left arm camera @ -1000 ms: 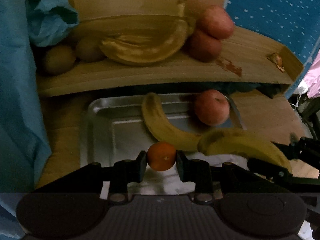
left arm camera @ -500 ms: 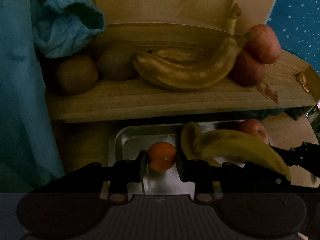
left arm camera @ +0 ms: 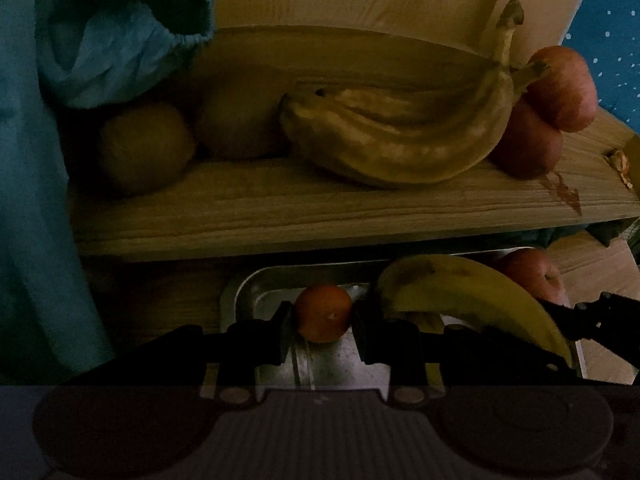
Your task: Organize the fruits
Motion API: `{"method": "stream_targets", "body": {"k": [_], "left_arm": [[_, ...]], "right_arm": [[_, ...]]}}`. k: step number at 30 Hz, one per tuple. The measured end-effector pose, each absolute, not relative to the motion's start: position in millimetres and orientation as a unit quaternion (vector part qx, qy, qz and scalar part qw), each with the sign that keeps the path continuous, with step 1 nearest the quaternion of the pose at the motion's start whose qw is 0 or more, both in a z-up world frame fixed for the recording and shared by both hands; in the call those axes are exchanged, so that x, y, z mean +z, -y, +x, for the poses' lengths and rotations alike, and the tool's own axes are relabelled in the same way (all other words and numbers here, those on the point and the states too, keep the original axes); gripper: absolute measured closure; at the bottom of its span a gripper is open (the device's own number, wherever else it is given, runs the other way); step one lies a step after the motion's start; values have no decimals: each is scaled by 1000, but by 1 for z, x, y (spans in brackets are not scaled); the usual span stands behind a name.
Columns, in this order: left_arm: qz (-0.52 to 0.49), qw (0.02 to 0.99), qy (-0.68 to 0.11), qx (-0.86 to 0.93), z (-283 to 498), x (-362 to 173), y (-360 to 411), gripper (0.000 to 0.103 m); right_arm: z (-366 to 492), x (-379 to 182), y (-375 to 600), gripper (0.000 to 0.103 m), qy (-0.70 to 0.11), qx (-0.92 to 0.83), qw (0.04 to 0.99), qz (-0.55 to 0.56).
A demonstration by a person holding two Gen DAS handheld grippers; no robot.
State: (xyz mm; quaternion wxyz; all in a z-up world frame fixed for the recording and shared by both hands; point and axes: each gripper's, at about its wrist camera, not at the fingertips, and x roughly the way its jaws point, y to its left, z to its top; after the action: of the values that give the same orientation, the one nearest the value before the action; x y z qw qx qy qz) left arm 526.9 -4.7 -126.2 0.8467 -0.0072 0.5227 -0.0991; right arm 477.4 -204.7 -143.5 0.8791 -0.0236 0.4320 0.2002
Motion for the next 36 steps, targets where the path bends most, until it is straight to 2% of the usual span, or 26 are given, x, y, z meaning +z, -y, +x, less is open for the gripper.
{"method": "stream_targets", "body": {"k": [23, 27, 36], "left_arm": [[-8, 841, -532, -102, 539, -147, 16, 67], [-7, 841, -531, -103, 541, -149, 17, 67], [-7, 844, -526, -102, 530, -139, 17, 55]], "right_arm": [[477, -149, 202, 62, -444, 188, 876, -29], [476, -148, 201, 57, -444, 185, 876, -30], [470, -142, 201, 44, -438, 178, 881, -31]]}}
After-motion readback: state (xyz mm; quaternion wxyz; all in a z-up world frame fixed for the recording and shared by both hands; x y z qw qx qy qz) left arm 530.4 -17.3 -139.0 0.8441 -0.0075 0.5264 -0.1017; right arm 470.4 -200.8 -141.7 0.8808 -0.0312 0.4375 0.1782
